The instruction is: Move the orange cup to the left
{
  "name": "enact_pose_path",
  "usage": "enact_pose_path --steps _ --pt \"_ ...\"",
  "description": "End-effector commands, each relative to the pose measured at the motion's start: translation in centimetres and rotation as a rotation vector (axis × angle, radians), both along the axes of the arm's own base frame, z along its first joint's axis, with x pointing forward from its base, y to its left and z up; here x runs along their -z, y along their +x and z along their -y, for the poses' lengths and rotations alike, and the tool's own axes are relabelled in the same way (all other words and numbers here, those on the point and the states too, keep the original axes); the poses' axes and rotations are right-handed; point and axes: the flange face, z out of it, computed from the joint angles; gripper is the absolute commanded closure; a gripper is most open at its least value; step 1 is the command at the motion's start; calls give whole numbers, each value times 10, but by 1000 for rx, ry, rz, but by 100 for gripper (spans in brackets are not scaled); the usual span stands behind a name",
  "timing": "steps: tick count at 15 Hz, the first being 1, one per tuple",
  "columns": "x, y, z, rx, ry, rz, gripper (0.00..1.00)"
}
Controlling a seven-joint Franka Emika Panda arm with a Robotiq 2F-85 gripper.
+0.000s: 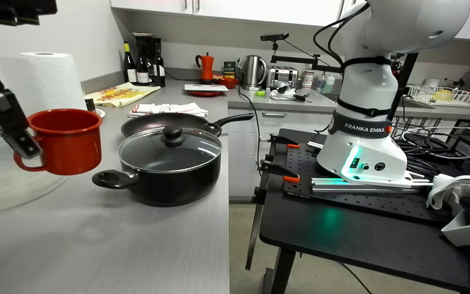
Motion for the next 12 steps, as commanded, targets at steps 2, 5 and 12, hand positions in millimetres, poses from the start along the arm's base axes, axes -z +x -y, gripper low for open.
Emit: enact_pose_path --steps 2,5,12 --pt "-2 -6 -6 137 54 -8 96" --pt "-4 1 -6 280 113 -7 96" --pt "-11 28 3 622 240 24 96"
